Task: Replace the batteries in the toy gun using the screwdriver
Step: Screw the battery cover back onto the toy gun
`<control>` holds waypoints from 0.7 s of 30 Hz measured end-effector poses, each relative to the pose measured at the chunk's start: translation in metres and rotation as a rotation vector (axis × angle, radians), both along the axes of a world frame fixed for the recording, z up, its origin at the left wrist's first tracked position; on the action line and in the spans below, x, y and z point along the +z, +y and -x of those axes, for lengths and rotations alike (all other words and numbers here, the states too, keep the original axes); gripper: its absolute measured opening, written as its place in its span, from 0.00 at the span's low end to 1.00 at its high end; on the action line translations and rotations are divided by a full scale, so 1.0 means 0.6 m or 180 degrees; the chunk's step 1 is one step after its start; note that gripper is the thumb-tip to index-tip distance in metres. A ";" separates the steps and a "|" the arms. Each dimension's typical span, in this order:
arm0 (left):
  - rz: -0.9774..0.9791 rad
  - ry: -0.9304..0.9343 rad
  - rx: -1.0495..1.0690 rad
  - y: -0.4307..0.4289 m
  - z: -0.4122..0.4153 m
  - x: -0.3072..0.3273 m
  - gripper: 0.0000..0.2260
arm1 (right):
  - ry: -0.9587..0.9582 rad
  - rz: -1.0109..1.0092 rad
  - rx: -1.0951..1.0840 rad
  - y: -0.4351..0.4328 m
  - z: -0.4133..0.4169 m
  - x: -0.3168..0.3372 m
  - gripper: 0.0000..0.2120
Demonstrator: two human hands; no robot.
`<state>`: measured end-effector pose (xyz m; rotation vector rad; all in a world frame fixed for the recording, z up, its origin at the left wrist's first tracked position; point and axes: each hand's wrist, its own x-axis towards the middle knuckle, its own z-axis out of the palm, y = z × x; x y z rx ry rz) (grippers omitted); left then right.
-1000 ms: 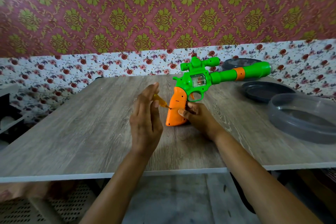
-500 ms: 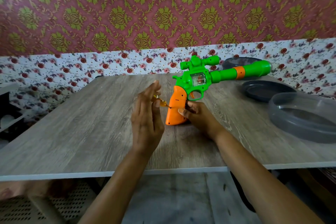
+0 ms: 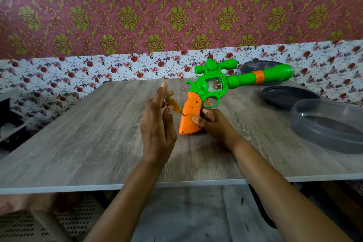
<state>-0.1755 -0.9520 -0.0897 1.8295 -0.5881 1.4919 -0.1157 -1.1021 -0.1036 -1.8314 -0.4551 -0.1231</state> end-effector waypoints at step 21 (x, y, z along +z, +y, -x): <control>0.0047 0.0090 0.0070 0.005 0.004 0.001 0.11 | 0.0039 -0.0032 0.0194 -0.002 0.004 -0.005 0.13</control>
